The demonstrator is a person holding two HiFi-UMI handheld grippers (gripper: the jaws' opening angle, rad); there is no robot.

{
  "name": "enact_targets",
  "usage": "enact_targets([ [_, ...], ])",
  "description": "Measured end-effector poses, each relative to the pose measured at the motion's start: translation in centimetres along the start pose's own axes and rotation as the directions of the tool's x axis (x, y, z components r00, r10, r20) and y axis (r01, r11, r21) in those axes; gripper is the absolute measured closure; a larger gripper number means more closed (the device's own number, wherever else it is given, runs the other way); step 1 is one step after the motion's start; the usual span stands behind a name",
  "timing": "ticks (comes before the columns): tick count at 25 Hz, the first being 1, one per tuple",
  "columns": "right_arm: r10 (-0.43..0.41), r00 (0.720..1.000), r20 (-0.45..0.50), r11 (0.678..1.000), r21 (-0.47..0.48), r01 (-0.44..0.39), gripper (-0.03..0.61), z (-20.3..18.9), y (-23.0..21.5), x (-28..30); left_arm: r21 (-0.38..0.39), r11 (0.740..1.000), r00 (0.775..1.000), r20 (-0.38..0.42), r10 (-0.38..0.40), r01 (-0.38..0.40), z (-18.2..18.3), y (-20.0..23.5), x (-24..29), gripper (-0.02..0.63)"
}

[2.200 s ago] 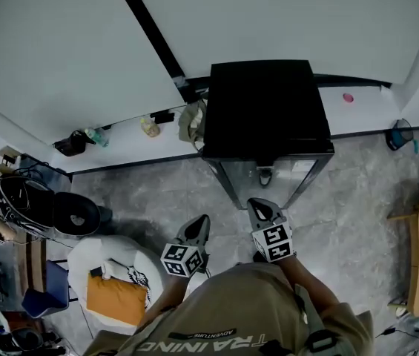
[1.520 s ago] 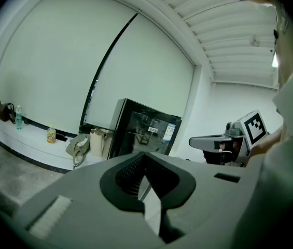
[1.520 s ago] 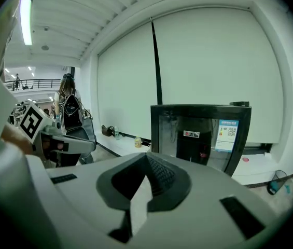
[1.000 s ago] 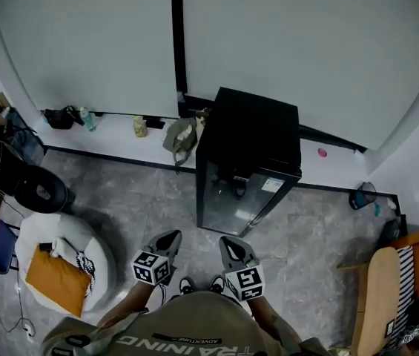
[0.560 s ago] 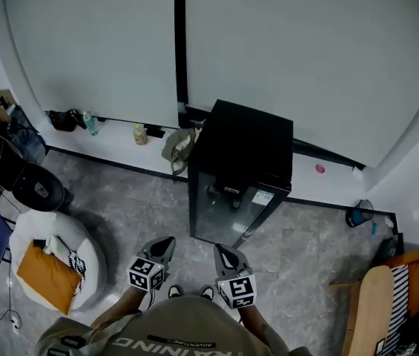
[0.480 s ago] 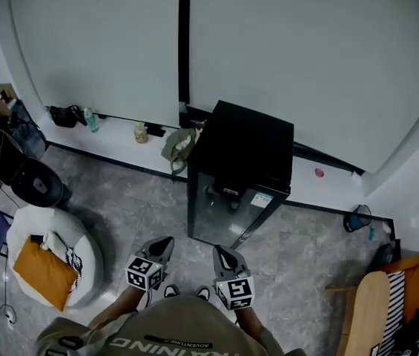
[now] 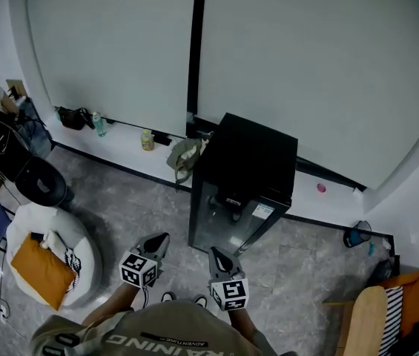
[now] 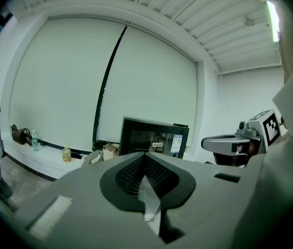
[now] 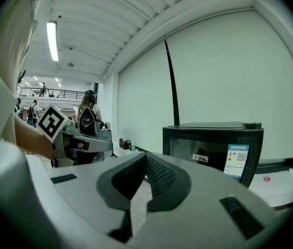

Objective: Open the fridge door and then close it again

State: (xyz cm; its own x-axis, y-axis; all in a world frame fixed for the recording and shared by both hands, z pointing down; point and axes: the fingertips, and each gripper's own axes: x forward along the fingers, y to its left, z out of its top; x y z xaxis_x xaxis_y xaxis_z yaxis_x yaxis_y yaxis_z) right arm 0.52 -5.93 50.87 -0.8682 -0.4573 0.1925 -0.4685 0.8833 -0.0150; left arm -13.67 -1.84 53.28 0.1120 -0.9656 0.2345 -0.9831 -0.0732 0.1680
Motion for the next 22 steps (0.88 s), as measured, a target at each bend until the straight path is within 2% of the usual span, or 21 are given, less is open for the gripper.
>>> enact_targets([
  [9, -0.032, 0.999, -0.007, 0.999, 0.035, 0.032, 0.583, -0.3, -1.8, 0.2, 0.054, 0.998, 1.000, 0.004, -0.030, 0.030, 0.9, -1.0, 1.2, 0.612],
  [12, -0.025, 0.999, -0.036, 0.999, 0.044, 0.026, 0.583, -1.3, -1.5, 0.1, 0.042, 0.999, 0.999, -0.004, -0.032, 0.033, 0.2, -1.2, 1.2, 0.612],
  [22, -0.002, 0.999, -0.032, 1.000, 0.019, 0.003, 0.583, -2.4, -0.8, 1.1, 0.024, 1.000, 1.000, -0.010, -0.017, 0.018, -0.9, -0.3, 0.8, 0.612],
])
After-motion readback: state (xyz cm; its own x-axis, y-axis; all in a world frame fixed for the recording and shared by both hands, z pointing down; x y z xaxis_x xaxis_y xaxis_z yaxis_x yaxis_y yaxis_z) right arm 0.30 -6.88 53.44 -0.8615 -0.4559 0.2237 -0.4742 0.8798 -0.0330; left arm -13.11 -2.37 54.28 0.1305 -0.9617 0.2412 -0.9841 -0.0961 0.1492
